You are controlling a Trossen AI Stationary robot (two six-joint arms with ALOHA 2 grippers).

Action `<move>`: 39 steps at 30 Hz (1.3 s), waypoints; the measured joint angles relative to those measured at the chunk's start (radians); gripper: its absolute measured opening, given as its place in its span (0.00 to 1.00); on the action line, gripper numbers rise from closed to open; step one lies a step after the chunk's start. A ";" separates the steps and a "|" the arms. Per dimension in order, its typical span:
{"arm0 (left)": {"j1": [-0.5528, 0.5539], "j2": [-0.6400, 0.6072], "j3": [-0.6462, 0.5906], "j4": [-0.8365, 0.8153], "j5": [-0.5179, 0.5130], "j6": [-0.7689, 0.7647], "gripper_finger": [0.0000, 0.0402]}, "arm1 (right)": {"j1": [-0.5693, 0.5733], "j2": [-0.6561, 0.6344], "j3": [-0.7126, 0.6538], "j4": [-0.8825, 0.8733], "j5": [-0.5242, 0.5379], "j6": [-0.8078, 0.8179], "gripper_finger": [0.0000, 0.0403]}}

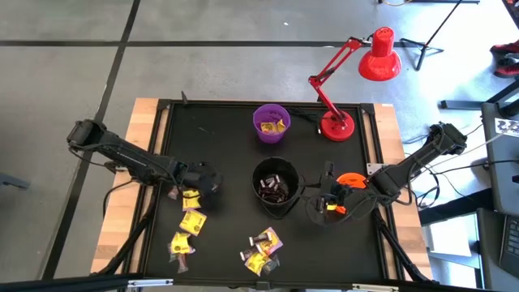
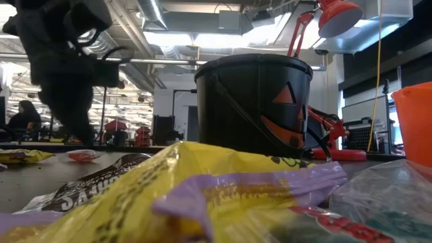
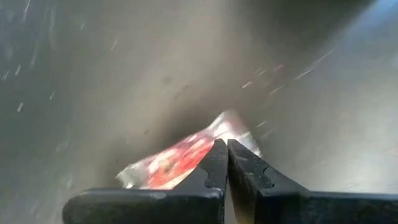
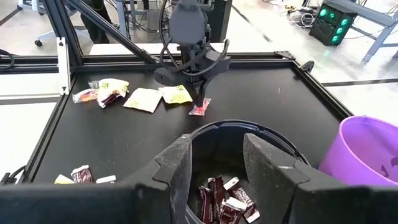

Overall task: Sort candy
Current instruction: Put the orange gummy into the orange bucket

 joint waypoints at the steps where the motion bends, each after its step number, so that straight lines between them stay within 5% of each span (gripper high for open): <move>1: 0.000 0.000 0.015 0.000 -0.002 0.008 0.00 | 0.000 0.000 0.000 0.000 0.000 -0.001 0.35; 15: 0.000 -0.002 0.153 -0.029 0.032 0.270 0.03 | 0.000 0.000 0.000 0.000 0.000 -0.002 0.35; 23: 0.000 0.000 0.153 -0.194 0.030 0.324 0.25 | 0.000 0.000 0.000 0.000 0.000 -0.002 0.35; 32: 0.000 0.000 0.089 -0.106 0.027 0.399 0.51 | 0.000 0.000 0.000 0.000 -0.003 -0.001 0.35; 39: 0.000 0.000 0.006 -0.037 0.027 0.398 0.60 | 0.000 0.000 0.000 0.000 -0.010 -0.001 0.35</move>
